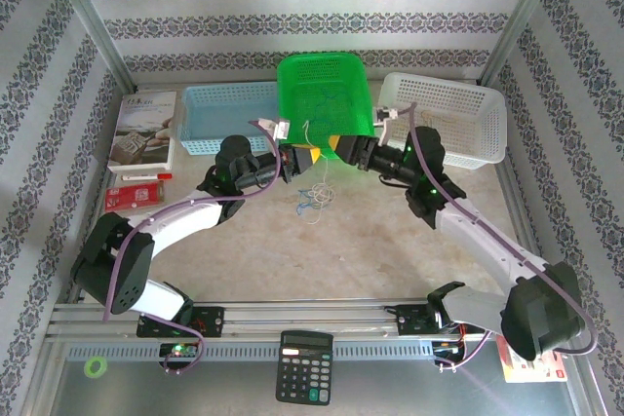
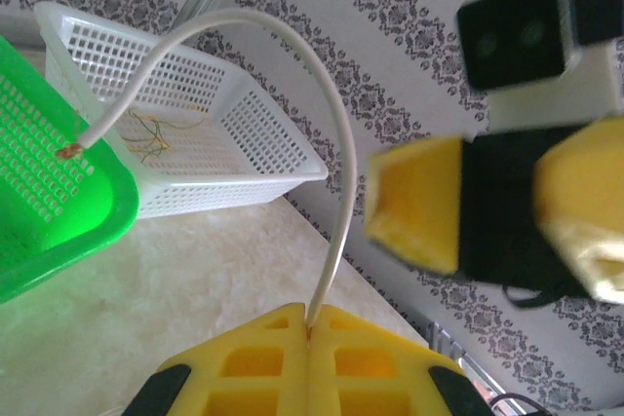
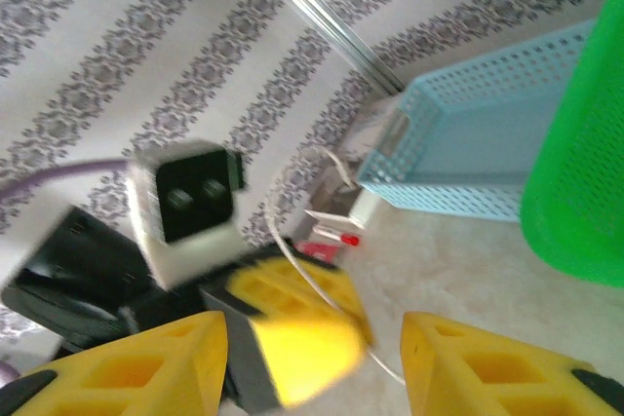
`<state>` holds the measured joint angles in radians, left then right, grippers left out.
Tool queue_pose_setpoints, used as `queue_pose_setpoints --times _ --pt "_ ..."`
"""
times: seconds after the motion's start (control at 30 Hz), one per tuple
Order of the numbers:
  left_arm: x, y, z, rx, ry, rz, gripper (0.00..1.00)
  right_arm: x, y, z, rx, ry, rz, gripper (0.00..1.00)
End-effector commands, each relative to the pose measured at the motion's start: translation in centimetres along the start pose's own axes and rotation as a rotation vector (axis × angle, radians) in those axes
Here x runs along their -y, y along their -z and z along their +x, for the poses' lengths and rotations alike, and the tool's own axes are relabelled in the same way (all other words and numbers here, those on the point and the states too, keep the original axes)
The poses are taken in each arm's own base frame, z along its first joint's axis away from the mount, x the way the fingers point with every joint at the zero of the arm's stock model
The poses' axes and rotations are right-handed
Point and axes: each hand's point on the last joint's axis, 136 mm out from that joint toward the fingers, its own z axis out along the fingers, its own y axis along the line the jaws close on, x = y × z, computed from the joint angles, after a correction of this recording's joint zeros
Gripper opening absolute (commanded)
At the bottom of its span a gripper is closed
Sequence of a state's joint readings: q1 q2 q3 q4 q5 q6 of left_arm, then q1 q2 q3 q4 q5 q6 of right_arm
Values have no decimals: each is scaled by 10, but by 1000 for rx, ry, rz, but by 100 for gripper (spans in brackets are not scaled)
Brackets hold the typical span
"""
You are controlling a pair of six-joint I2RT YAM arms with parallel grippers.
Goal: Untangle the cables
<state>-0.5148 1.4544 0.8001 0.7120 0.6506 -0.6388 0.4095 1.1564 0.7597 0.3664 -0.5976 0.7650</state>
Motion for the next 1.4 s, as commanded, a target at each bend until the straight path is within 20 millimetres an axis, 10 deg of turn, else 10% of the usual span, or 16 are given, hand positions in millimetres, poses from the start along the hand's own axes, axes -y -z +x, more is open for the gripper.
queue_pose_setpoints --times 0.0,0.2,0.6,0.9,1.37 --pt "11 10 -24 84 -34 14 0 32 6 27 -26 30 101 52" --pt "12 7 -23 53 -5 18 0 58 -4 70 -95 79 182 55" --pt "21 6 -34 76 26 48 0 100 -49 79 -79 128 306 55" --pt "44 14 -70 161 40 63 0 141 -54 109 -91 77 377 9" --pt "75 25 -115 204 -6 52 0 161 -25 140 -109 36 437 0"
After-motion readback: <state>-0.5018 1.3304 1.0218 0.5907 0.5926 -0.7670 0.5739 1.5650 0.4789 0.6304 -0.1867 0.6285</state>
